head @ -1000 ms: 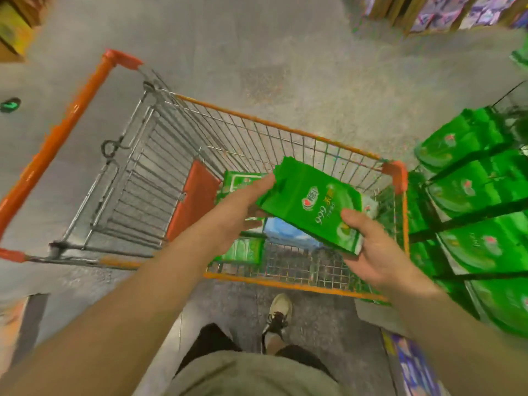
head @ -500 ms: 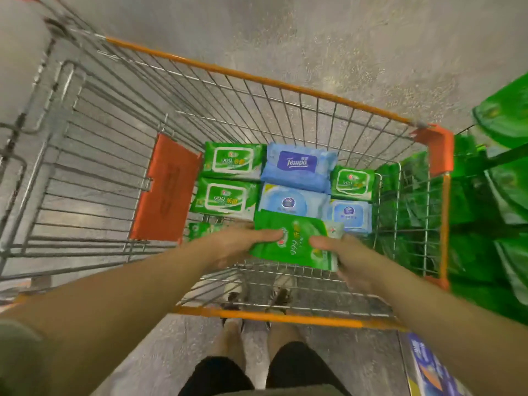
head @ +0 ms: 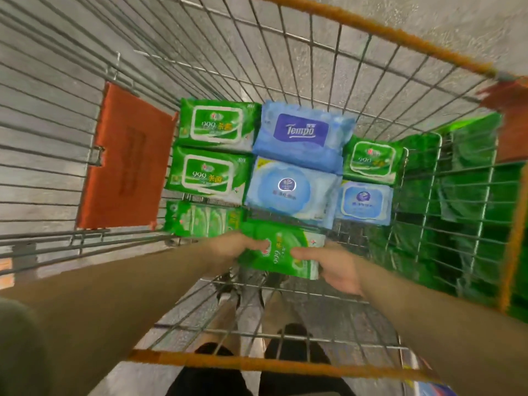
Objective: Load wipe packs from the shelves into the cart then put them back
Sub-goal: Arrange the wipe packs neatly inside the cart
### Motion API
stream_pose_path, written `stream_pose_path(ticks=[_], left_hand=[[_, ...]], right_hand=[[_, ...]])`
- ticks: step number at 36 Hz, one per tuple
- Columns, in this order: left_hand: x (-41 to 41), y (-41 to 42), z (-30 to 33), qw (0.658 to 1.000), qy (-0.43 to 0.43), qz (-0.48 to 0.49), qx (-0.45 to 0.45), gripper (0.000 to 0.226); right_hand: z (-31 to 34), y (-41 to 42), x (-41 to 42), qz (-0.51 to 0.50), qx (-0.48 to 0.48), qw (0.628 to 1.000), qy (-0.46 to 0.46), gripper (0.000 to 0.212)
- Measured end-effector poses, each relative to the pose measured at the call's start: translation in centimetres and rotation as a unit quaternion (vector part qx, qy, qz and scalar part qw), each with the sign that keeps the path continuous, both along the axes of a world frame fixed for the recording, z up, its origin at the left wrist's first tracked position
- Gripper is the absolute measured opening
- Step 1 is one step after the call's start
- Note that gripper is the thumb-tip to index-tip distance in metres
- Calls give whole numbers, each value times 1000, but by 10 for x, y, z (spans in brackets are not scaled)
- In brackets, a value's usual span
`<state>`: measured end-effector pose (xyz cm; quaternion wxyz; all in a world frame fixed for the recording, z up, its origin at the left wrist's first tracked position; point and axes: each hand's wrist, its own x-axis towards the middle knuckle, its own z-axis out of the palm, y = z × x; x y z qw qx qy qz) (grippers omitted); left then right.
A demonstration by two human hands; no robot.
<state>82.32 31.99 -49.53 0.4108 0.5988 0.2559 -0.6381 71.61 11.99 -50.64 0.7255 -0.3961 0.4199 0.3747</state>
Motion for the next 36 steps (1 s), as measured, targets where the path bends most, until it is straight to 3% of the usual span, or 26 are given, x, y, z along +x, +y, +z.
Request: stream_pose_path(ticks=[4,5,8,9,13,16,17,20,21,30,36], left_hand=[[1,-4,-15,999,-24,9,31,18],[1,-5,-19,998,-35,11,45,28],[-3,1,-46,994,-67,2,83,91],[-5,3,-56,993,-76,-3,93,97],[-6,-14,-43,978,-126,-76,146,75],[-5,-22,-36,946,-189,-159,211,47],[-4,-23,-35,933,-208,-187,227,47],[-1,-24,-27,904,-260,-241,239,47],[0,-24,-24,899,-270,-250,238,46],[21,-23,38,876,-258,-353,202,72],[36,-28,108,865,-311,-358,165,83]], right_hand=[[-18,3,9,-8,-24,1000,-1,84],[-27,4,8,-9,-28,1000,-3,95],[-60,6,0,2,-52,999,-2,108],[-65,7,-1,15,-66,998,7,114],[-72,7,-3,56,-122,990,39,125],[-65,8,2,62,-149,986,50,135],[-59,9,6,70,-156,984,50,130],[-33,11,19,96,-174,978,56,84],[-31,11,19,101,-178,977,61,77],[19,8,19,241,-224,943,58,50],[74,5,25,300,-282,911,31,34]])
